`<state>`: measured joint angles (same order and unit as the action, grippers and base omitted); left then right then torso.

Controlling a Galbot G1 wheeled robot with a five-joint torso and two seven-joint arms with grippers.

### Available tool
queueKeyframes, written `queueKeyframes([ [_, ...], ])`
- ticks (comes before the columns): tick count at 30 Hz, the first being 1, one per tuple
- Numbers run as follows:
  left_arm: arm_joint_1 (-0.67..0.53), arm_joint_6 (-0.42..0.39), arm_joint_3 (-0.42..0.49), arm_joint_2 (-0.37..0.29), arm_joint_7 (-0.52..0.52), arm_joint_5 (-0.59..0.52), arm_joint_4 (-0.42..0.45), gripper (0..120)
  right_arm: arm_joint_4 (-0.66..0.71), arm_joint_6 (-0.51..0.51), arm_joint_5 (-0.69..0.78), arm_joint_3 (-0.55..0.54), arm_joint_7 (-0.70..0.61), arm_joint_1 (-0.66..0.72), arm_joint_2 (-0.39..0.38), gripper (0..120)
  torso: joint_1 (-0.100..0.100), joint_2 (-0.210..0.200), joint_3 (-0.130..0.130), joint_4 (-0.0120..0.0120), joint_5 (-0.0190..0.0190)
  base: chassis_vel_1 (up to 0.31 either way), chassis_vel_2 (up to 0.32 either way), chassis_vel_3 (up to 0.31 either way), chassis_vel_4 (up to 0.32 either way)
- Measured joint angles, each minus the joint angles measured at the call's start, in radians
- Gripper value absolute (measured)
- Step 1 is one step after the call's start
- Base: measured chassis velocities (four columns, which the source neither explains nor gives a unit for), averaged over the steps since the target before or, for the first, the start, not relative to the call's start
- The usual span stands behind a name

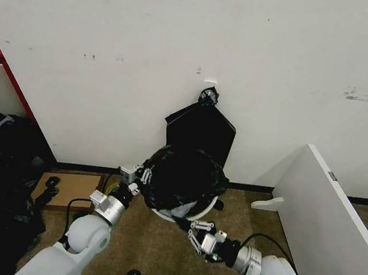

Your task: Place the garbage bag over the trash bin.

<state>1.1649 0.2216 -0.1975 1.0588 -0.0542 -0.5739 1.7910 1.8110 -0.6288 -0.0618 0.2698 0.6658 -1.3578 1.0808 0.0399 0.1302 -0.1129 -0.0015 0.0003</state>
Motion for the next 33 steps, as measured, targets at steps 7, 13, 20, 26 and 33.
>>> queueKeyframes([
  [7, 0.001, -0.075, -0.019, -0.015, 0.01, -0.074, 0.037, 4, -0.121, -0.058, -0.06, 0.014, -0.069, 0.018, 0.022, 0, 0.0, 0.0, 0.0, 0.0, -0.0001, 0.0, 0.0, 0.0, 0.0],
  [13, 0.006, -0.118, -0.043, -0.023, 0.039, -0.157, 0.085, 4, -0.208, -0.085, -0.089, 0.006, -0.08, 0.027, 0.04, 0, 0.0, 0.0, 0.0, 0.0002, 0.0, 0.0, 0.0, 0.0, 0.0],
  [20, 0.003, -0.122, -0.045, -0.023, 0.049, -0.196, 0.103, 4, -0.251, -0.1, -0.09, -0.022, -0.078, 0.037, 0.064, 0, 0.0, 0.0, 0.0, 0.0001, 0.0001, 0.0, 0.0, 0.0, 0.0],
  [26, -0.005, -0.088, -0.037, -0.017, 0.049, -0.165, 0.069, 4, -0.188, -0.065, -0.01, -0.026, -0.08, 0.029, 0.05, 0, 0.0, 0.0, 0.0, 0.0001, -0.0002, 0.0, 0.0, 0.0, 0.0],
  [33, -0.015, -0.04, -0.022, -0.005, 0.048, -0.131, 0.035, 4, -0.056, 0.085, 0.391, -0.093, -0.097, -0.039, -0.008, 22, 0.0, 0.0, 0.0, -0.0001, -0.0002, 0.0, 0.0, 0.0, 0.0],
])
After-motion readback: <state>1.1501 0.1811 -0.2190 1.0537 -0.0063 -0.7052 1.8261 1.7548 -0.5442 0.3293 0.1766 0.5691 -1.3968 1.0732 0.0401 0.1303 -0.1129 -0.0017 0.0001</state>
